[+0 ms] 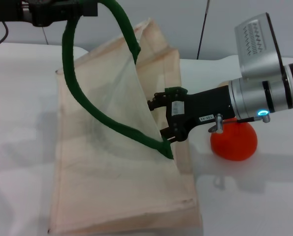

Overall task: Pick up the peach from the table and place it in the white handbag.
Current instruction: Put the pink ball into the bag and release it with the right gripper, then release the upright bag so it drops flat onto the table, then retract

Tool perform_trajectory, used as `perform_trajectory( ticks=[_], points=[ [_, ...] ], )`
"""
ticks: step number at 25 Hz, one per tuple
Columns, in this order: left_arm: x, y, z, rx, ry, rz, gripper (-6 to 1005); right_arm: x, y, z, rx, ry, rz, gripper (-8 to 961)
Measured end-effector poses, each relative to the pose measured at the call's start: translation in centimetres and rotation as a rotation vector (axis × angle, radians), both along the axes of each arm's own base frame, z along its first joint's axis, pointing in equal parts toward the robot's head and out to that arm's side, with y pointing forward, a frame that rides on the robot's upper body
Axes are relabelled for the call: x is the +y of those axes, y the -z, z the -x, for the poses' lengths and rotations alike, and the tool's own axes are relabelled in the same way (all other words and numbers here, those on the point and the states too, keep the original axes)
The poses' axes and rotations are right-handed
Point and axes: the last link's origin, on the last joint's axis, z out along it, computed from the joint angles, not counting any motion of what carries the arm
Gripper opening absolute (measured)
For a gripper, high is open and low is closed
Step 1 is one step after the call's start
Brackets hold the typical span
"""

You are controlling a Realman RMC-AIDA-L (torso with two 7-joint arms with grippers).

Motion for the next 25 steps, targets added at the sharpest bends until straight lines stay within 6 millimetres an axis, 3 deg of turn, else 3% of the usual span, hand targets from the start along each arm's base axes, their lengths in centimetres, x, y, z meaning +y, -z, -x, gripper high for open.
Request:
perform_trajectory(
  ticks=[6, 15, 25],
  points=[
    [-0.1, 0.0, 0.2, 0.0, -0.004, -0.001, 144, 1.0, -1.0, -1.0, 0.014, 0.055, -0.074, 894],
    [-0.3, -0.2, 0.8, 0.004, -0.016, -0.008, 145, 2.9, -6.3, -5.4, 0.066, 0.21, -0.309, 894],
    [-0.4, 0.0, 1.0, 0.009, -0.023, -0.009, 145, 3.4, -10.1, -9.5, 0.236, 0.375, -0.584, 894]
  ],
)
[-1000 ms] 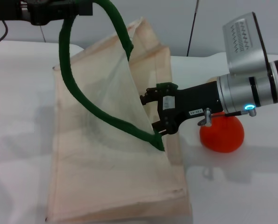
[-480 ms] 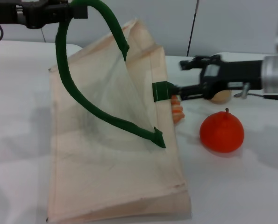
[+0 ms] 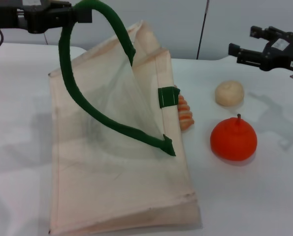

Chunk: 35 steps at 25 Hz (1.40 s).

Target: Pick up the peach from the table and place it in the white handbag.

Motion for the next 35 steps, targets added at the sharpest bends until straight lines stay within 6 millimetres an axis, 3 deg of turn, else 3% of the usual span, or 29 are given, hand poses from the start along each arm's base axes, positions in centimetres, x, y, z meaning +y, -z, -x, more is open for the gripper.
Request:
perform_trajectory(
  ticks=[9, 15, 22, 27, 29, 31, 35],
  points=[
    [0.5, 0.0, -0.3, -0.025, -0.015, -0.027, 146, 0.3, -0.1, -0.8, 0.01, 0.052, -0.041, 894],
    [0.8, 0.2, -0.1, -0.022, -0.044, -0.042, 373, 0.2, 0.4, -0.8, 0.011, 0.046, -0.038, 894],
    [1.3, 0.1, -0.1, -0.051, -0.008, -0.146, 540, 0.5, 0.4, -1.0, 0.009, 0.071, -0.057, 894],
    [1.3, 0.7, 0.7, -0.092, 0.054, -0.35, 654, 0.6, 0.5, -1.2, 0.063, 0.086, -0.125, 894],
    [1.0, 1.8, 1.5, -0.097, 0.101, -0.514, 698, 0.5, 0.6, -1.4, 0.068, 0.087, -0.148, 894],
    [0.8, 2.4, 1.8, -0.099, 0.111, -0.571, 741, 0.6, 0.7, -1.6, 0.064, 0.096, -0.155, 894],
    [0.0, 4.0, 2.8, -0.146, 0.083, -0.781, 741, 0.8, 0.8, -2.1, 0.064, 0.137, -0.176, 894]
  ],
)
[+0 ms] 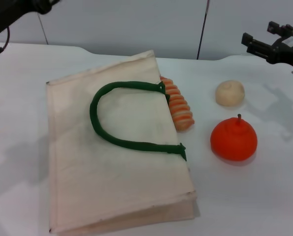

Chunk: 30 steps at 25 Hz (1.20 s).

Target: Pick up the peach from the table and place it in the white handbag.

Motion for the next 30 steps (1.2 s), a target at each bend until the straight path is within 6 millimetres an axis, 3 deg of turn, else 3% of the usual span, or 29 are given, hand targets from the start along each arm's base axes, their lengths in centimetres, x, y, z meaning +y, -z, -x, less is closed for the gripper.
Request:
perform_trajectory(
  ticks=[6, 10, 20, 30],
  points=[
    [-0.7, 1.5, 0.9, -0.15, -0.02, -0.197, 738, 0.1, -0.4, -0.6, 0.058, 0.046, -0.094, 894],
    [-0.6, 1.9, 2.6, -0.254, -0.15, -0.286, 738, -0.2, -0.3, -1.4, 0.099, 0.084, -0.194, 894],
    [1.2, 4.7, 5.0, -0.345, -0.432, -0.21, 738, -2.7, -0.6, -3.5, 0.168, 0.15, -0.469, 894],
    [0.9, 4.9, 5.6, -0.375, -0.472, -0.215, 738, -4.1, -0.4, -4.2, 0.219, 0.196, -0.557, 894]
  ],
)
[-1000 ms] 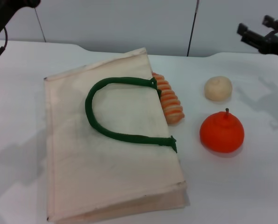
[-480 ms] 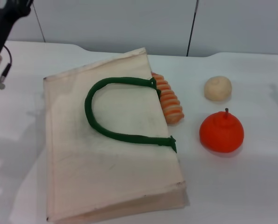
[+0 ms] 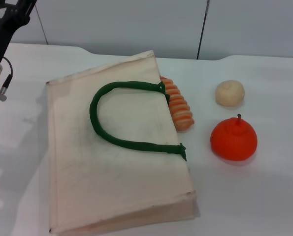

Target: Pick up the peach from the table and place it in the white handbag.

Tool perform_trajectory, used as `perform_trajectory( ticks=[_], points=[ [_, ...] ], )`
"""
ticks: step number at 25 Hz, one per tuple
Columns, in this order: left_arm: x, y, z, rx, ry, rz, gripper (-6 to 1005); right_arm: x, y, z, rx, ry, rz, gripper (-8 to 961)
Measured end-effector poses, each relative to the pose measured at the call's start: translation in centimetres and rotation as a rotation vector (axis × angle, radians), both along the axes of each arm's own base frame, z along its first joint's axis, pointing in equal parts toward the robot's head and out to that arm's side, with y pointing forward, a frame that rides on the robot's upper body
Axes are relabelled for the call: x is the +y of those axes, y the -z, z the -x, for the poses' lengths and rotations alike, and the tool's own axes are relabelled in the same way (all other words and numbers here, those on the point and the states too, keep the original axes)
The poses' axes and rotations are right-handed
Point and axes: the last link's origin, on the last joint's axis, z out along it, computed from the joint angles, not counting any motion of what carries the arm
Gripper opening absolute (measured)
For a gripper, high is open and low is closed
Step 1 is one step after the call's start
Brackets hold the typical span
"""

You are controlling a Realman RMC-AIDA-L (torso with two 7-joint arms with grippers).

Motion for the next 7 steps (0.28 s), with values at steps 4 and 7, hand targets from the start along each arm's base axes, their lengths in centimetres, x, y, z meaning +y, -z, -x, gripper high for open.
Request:
perform_trajectory(
  ticks=[4, 7],
  points=[
    [-0.01, 0.02, 0.0, -0.001, 0.0, 0.001, 738, 0.04, -0.03, 0.0, 0.003, 0.0, 0.001, 894],
    [-0.01, 0.04, 0.0, -0.002, 0.0, 0.001, 738, 0.07, 0.01, 0.07, 0.002, -0.002, 0.003, 894]
  ],
)
